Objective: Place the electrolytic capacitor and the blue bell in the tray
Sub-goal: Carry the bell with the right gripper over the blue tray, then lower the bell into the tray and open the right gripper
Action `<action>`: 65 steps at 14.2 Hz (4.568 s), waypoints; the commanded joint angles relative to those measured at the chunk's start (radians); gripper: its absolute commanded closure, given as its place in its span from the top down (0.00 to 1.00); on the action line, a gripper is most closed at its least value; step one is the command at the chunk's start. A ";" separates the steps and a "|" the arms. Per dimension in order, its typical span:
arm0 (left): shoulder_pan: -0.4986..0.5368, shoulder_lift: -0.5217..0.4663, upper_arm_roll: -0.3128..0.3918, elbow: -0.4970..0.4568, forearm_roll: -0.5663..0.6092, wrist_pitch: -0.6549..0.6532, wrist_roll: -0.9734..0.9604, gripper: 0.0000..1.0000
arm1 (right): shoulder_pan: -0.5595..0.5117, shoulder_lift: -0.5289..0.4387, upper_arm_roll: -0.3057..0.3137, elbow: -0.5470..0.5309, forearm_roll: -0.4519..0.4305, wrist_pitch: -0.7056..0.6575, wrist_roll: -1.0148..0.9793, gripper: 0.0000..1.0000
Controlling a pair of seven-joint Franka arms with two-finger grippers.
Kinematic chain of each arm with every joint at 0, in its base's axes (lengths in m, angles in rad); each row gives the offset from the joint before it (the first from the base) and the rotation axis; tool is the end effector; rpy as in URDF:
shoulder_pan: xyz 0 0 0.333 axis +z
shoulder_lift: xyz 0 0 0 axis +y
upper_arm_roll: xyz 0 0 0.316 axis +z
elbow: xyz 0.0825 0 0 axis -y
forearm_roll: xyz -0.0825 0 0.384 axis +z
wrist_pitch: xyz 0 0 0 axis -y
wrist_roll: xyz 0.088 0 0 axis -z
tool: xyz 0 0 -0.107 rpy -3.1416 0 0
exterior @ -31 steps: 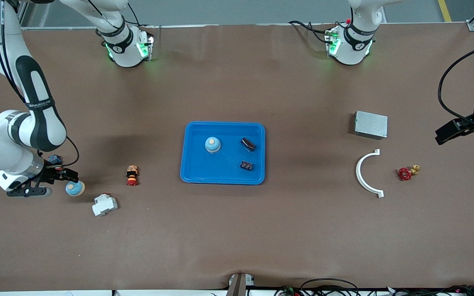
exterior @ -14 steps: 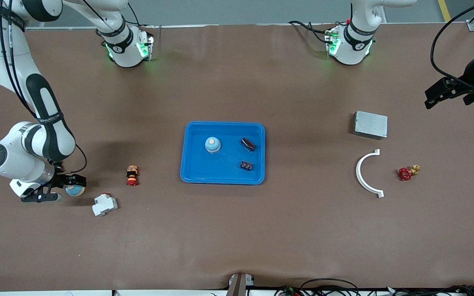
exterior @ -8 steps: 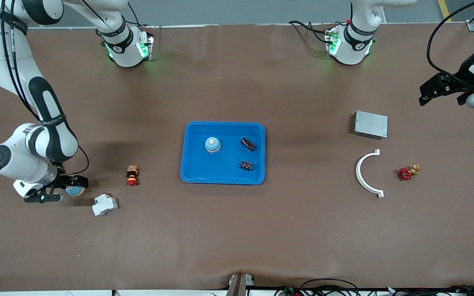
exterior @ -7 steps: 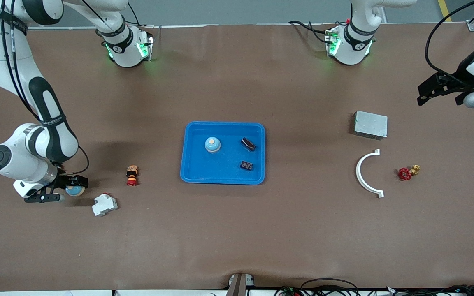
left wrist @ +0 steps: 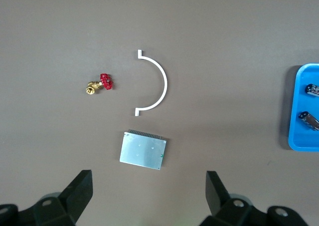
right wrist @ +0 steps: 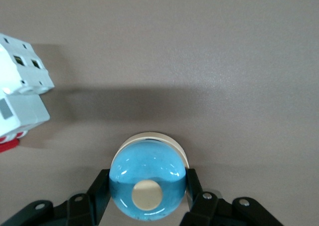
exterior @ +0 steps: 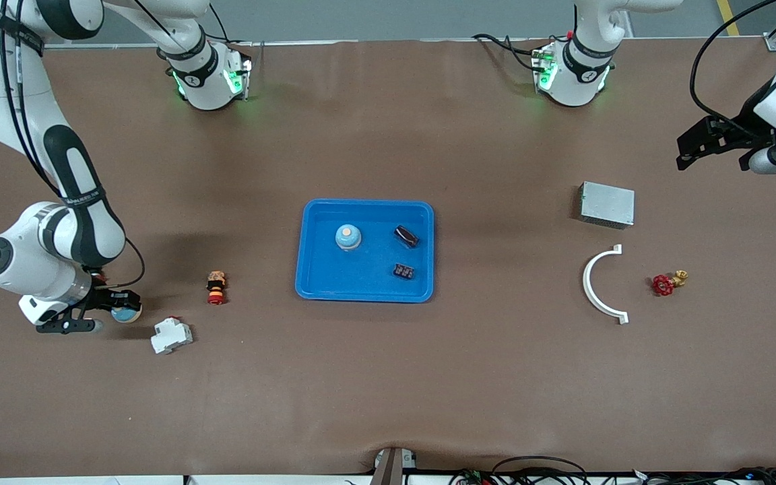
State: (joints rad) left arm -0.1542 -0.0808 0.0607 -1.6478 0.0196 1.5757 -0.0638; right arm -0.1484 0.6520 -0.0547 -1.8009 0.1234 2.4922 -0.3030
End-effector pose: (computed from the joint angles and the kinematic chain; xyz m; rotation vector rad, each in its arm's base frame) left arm 0.5274 -0.0460 0.6323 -3.1272 0.0467 -0.0151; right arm 0.6442 -0.1308 0.1872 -3.1086 -0.0233 -0.0792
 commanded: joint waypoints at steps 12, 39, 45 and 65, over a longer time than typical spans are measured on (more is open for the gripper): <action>0.104 0.012 -0.093 0.019 -0.013 -0.016 0.004 1.00 | 0.049 -0.153 0.015 0.182 0.012 -0.462 0.135 0.00; 0.122 0.012 -0.087 0.029 -0.021 -0.016 0.005 1.00 | 0.785 -0.221 0.015 0.041 -0.085 -0.277 1.548 0.00; 0.125 0.003 -0.085 0.029 -0.021 -0.016 0.012 1.00 | 0.859 -0.097 0.012 0.046 -0.099 -0.158 1.685 0.00; 0.123 0.013 -0.087 0.026 -0.021 -0.016 0.015 1.00 | 0.833 0.041 0.006 0.118 -0.128 -0.067 1.687 0.00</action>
State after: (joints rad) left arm -0.0447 -0.0714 -0.0166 -1.6319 0.0195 1.5724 -0.0625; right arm 0.6947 0.6706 -0.0571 -1.7102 0.0167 2.4204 1.3626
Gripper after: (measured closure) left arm 0.000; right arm 0.348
